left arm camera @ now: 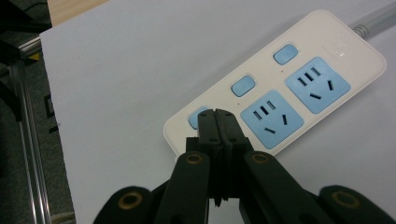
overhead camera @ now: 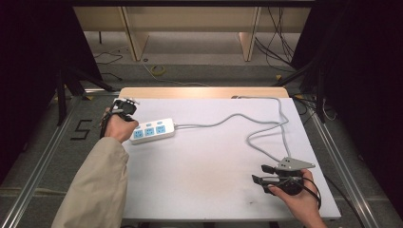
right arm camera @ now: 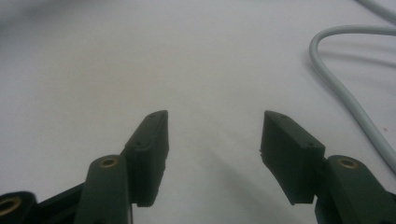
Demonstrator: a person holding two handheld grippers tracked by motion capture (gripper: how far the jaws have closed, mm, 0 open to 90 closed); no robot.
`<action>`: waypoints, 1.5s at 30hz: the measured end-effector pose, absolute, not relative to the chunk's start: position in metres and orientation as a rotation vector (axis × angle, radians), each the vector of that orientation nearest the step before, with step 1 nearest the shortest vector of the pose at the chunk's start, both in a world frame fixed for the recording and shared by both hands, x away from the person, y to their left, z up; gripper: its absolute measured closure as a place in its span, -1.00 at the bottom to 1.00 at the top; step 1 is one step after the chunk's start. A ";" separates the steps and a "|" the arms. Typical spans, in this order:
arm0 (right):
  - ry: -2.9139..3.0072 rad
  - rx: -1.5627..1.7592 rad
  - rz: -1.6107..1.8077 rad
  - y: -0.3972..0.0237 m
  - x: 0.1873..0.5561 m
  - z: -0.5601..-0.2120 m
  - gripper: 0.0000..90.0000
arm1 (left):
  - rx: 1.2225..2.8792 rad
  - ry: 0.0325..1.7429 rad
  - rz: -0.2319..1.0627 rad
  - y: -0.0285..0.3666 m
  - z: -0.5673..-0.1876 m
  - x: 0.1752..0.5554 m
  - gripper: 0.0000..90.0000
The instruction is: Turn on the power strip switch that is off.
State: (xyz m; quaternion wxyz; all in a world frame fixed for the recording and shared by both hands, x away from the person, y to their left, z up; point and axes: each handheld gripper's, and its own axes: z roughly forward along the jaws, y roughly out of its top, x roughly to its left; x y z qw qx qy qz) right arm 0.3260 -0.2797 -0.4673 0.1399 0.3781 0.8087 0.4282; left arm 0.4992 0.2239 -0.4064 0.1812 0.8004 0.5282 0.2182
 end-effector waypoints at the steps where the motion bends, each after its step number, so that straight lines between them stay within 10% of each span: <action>1: 2.337 1.092 1.237 -0.280 0.326 -0.467 -0.05 | 2.262 1.491 0.616 0.224 -0.406 0.500 1.00; 45: 2.337 1.091 1.238 -0.280 0.326 -0.467 -0.05 | 2.271 1.494 0.640 0.223 -0.418 0.515 0.99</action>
